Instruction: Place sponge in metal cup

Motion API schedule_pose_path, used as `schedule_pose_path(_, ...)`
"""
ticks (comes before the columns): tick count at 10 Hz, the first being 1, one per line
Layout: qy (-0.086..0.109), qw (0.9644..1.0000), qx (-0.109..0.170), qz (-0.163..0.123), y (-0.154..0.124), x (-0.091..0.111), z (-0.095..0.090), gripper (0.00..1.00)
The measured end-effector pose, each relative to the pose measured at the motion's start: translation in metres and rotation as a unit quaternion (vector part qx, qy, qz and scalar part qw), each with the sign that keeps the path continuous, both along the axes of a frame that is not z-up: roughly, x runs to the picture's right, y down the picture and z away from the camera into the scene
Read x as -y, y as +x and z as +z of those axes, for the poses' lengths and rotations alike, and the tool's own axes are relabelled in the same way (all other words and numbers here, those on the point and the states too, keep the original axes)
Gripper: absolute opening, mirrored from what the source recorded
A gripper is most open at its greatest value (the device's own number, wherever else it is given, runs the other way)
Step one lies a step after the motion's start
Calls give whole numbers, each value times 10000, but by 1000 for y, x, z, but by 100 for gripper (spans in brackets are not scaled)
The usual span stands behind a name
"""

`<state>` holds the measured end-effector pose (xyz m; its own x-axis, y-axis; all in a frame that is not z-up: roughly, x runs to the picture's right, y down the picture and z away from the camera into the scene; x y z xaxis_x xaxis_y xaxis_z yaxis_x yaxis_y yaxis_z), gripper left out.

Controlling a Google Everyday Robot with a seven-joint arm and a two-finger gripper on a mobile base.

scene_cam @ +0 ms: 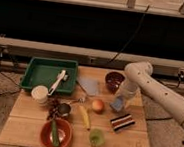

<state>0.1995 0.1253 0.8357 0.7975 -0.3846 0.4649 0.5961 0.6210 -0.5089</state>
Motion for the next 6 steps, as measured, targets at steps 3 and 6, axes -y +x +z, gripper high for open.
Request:
schedule_pose_path(3, 64, 10000, 42, -54, -36, 23, -36, 0)
schedule_pose_path(6, 125, 9996, 218, -106, -95, 6, -73, 0)
